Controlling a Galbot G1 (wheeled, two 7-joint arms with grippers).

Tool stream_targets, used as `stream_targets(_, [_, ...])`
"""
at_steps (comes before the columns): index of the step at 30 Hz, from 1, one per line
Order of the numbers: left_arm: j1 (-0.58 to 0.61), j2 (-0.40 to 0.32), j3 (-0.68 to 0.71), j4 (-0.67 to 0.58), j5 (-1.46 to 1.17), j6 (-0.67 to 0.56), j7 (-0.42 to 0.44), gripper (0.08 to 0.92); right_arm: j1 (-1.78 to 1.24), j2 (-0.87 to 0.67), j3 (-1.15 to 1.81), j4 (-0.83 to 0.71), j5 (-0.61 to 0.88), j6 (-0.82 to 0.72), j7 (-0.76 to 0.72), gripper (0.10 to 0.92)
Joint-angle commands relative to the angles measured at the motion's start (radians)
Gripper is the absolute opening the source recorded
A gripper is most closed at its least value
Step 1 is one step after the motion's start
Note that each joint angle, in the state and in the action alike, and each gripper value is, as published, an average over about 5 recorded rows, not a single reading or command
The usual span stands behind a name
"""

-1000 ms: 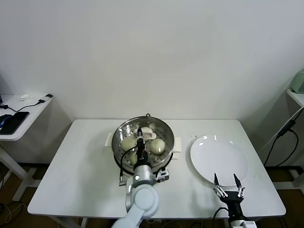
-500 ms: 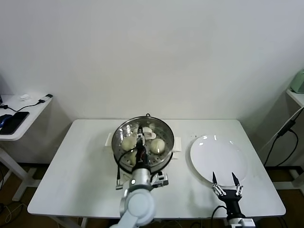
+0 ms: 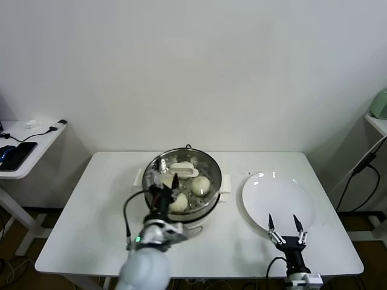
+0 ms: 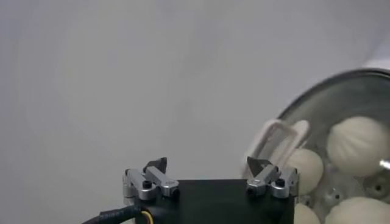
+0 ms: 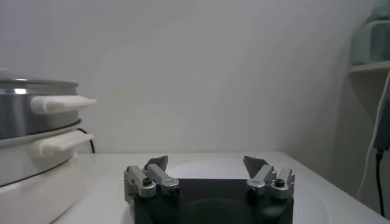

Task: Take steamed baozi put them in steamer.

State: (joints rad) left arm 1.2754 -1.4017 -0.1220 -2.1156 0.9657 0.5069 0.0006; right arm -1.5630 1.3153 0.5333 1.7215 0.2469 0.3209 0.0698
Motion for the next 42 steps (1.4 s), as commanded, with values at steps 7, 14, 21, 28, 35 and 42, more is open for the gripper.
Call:
stream_targets(7, [0.313,0.121,-0.609,0.054,-1.416,-0.511,-0.087,0.823,0.006,-0.004,-0.011,0.015,0.010,0.012,0.002,0.823])
stream_targets(14, [0.311,0.120,-0.582,0.206,-1.406,-0.622,-0.051,0.823,0.013,-0.022,-0.027,-0.029,0.057,0.004,0.006,0.823])
stream_targets(21, [0.309,0.119,-0.548,0.303,-1.365,-0.705,-0.015,0.823,0.013,-0.024,-0.032,-0.045,0.074,-0.008,0.012,0.823])
stream_targets(28, [0.310,0.112,-0.514,0.325,-1.320,-0.734,-0.008,0.823,0.017,-0.026,-0.032,-0.055,0.087,-0.007,0.009,0.823])
stream_targets(35, [0.310,0.101,-0.505,0.323,-1.291,-0.744,-0.013,0.823,0.021,-0.028,-0.032,-0.054,0.094,-0.013,0.007,0.823])
stream_targets(42, [0.309,0.100,-0.498,0.331,-1.276,-0.748,-0.016,0.823,0.022,-0.030,-0.034,-0.044,0.100,-0.017,0.006,0.823])
